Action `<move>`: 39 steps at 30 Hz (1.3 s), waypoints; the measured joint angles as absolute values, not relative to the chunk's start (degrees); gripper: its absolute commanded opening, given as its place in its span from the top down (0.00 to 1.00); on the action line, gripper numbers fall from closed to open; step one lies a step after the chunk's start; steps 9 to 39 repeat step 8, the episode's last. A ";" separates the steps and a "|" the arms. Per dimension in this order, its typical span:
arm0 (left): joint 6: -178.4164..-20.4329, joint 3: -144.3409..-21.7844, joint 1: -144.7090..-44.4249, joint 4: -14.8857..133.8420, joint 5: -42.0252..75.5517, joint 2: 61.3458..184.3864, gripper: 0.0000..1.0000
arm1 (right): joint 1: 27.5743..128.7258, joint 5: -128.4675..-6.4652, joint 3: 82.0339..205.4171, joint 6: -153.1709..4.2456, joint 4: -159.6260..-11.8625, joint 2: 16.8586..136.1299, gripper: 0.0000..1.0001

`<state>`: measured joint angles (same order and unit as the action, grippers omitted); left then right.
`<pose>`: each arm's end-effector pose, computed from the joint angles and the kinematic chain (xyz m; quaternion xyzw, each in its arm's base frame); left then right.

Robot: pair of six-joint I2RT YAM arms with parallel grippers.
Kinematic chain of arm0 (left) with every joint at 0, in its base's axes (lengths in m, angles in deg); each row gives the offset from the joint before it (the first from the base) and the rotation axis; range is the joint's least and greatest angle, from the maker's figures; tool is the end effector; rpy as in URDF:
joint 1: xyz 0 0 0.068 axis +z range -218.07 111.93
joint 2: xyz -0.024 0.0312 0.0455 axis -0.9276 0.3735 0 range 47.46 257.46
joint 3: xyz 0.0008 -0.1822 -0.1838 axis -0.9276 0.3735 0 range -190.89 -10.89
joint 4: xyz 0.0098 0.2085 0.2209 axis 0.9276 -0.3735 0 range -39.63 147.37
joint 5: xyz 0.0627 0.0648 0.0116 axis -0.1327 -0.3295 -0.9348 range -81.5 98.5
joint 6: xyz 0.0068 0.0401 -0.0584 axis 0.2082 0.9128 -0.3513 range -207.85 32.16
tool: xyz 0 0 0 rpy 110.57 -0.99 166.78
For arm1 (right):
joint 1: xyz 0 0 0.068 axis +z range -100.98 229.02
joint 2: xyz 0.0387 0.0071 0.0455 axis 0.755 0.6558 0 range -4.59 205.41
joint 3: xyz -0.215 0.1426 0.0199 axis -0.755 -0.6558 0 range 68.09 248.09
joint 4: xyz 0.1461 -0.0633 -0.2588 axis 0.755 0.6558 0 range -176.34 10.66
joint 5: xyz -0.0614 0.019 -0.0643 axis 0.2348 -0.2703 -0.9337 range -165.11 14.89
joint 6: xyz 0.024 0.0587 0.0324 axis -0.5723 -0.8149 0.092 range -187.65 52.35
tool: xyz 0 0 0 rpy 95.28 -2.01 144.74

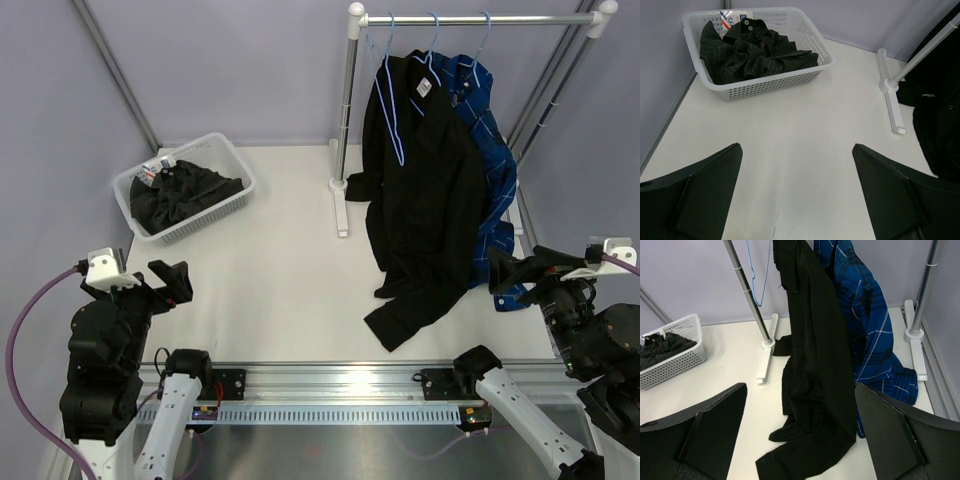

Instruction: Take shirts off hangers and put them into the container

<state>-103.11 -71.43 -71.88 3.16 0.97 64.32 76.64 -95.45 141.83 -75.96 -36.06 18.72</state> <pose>0.0795 0.0024 0.4054 -0.1183 0.7594 -0.0559 0.6374 0.0610 0.0089 0.4741 0.0067 0.7062 0.0964 0.7014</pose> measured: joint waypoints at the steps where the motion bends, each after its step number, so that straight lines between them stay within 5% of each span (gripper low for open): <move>1: -103.11 -71.38 -71.86 2.96 0.97 64.32 0.01 | 76.64 -95.42 141.74 -75.99 -36.06 18.70 0.01; 39: -103.11 -71.25 -71.86 2.83 1.13 64.32 0.01 | 76.64 -95.10 141.50 -75.94 -36.12 18.72 0.01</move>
